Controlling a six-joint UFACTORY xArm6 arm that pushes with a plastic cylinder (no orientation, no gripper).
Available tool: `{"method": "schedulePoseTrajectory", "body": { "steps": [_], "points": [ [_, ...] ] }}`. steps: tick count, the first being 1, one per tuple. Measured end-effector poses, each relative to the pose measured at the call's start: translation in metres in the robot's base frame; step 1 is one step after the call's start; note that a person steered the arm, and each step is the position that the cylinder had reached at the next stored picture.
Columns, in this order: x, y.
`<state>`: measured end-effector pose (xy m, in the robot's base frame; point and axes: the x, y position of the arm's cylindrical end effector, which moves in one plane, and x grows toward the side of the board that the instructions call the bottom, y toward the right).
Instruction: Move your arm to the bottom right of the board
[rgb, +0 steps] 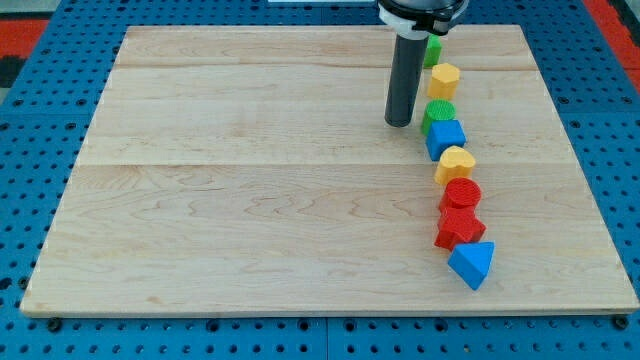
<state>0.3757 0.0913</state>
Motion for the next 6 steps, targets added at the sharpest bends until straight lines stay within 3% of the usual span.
{"method": "schedulePoseTrajectory", "body": {
  "steps": [1,2,3,4,6],
  "points": [
    [0.02,-0.032],
    [0.126,-0.077],
    [0.236,-0.053],
    [0.243,-0.029],
    [0.242,0.128]
  ]
}}
